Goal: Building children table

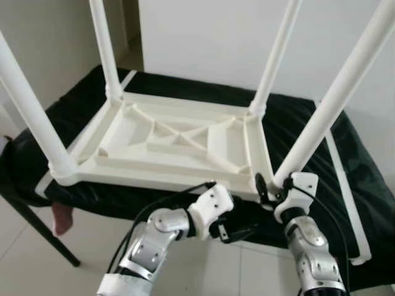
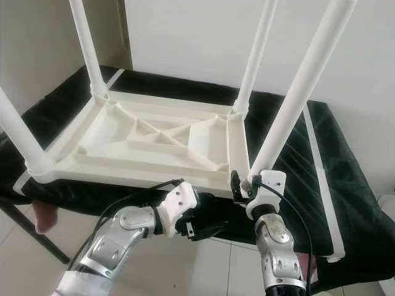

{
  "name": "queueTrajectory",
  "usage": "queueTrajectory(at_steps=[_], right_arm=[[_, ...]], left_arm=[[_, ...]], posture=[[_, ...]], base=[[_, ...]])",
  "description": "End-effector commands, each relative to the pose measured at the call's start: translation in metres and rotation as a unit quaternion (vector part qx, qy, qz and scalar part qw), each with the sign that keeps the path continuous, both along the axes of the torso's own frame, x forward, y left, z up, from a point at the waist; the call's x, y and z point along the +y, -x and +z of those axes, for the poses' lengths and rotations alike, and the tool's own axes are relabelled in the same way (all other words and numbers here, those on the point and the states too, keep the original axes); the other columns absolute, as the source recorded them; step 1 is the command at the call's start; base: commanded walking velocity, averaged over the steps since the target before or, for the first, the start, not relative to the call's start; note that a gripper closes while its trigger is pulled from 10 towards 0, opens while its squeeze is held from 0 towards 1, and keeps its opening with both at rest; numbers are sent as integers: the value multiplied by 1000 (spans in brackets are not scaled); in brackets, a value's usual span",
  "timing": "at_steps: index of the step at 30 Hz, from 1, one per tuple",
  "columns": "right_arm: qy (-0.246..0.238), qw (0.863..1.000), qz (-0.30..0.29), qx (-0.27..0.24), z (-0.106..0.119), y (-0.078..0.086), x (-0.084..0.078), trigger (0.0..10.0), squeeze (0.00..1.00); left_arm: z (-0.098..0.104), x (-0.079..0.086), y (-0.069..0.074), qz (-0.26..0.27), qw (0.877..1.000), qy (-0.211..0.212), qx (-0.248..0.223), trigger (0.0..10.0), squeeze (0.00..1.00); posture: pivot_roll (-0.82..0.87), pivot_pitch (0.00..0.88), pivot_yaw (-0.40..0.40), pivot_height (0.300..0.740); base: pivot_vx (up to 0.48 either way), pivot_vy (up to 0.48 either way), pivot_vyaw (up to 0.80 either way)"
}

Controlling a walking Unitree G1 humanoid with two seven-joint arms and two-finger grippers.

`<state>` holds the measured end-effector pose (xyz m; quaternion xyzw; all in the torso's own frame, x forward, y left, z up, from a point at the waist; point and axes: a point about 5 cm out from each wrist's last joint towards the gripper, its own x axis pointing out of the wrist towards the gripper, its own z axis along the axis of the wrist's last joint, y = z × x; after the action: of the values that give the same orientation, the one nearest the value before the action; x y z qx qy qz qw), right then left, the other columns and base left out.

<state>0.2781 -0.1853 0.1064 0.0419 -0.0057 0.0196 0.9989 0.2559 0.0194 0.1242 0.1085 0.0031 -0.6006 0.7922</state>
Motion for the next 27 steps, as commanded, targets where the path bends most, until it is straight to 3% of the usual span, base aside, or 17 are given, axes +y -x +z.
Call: queueTrajectory(at_steps=[1, 6, 13, 20, 21, 22, 23, 24, 27], right_arm=[[7, 1000, 1, -7, 2, 0, -7, 10000, 0], [20, 1000, 21, -13, 4, 0, -9, 10000, 0], [82, 989, 125, -14, 9, -2, -14, 10000, 0], [106, 985, 139, -10, 9, -5, -19, 10000, 0], [108, 984, 143, -9, 9, -5, -20, 4510, 0], [104, 984, 146, -5, 8, -5, -20, 1882, 0], [104, 984, 146, -5, 8, -5, -20, 1882, 0], [103, 983, 152, -2, 7, -5, -20, 0, 0], [104, 982, 159, 3, 4, -3, -20, 0, 0]], left_arm=[[3, 1, -3, 29, 1000, 8, -5, 10000, 0], [3, 1, -4, 28, 1000, 7, -5, 10000, 0], [3, 0, -4, 24, 1000, 7, -4, 10000, 0], [2, 0, -4, 24, 1000, 4, -3, 10000, 0], [1, 0, -3, 24, 1000, 2, -3, 10000, 0], [1, 0, -3, 24, 1000, 2, -2, 10000, 0], [1, 0, -3, 24, 1000, 2, -2, 10000, 0], [0, 0, -2, 25, 1000, 2, -1, 10000, 0], [0, 1, -2, 27, 1000, 3, -1, 10000, 0]], posture=[[26, 7, -50, 740], [25, 8, -48, 740], [19, 10, -43, 740], [21, 9, -49, 740], [22, 9, -51, 740], [25, 8, -54, 740], [25, 8, -54, 740], [27, 9, -55, 740], [28, 10, -55, 740]], base=[[0, 0, 0], [0, 0, 0], [0, 0, 0], [0, 0, 0], [0, 0, 0], [0, 0, 0], [0, 0, 0], [0, 0, 0], [0, 0, 0]])
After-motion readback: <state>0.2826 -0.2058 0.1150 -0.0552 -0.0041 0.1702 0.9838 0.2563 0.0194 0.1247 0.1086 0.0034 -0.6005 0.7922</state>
